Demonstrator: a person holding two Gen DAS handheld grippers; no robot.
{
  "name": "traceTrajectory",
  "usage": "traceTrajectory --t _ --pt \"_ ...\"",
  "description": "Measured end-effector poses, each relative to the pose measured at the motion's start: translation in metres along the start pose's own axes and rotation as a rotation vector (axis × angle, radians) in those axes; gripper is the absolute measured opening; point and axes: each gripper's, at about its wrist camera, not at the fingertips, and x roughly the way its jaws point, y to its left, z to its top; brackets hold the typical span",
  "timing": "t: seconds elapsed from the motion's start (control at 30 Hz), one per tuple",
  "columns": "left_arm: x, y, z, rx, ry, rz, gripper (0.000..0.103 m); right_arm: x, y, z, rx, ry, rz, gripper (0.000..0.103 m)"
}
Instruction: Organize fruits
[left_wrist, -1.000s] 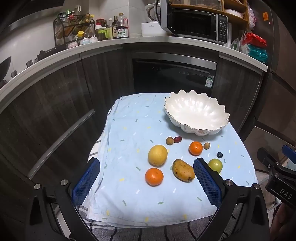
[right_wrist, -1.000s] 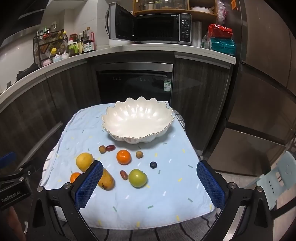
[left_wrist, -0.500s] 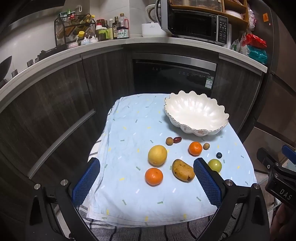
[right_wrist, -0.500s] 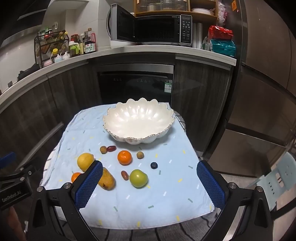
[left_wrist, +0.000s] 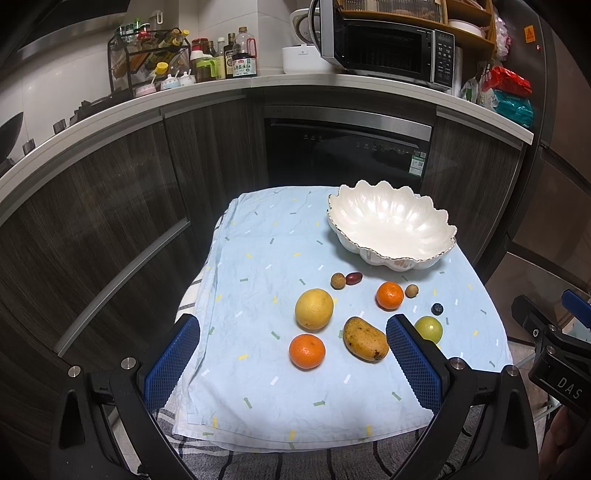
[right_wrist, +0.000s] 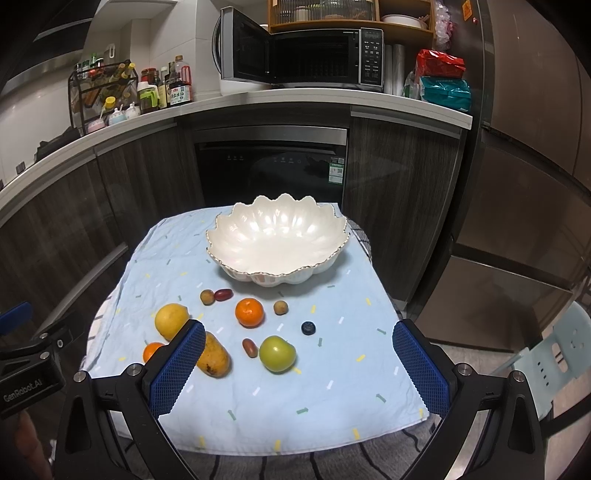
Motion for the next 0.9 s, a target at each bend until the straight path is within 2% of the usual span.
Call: traceTrajectory --t 0.9 --pt "0.0005 -0.0011 0.0005 0.002 0.005 0.001 0.103 0.002 0.001 -0.0026 0.004 0.007 0.001 0.103"
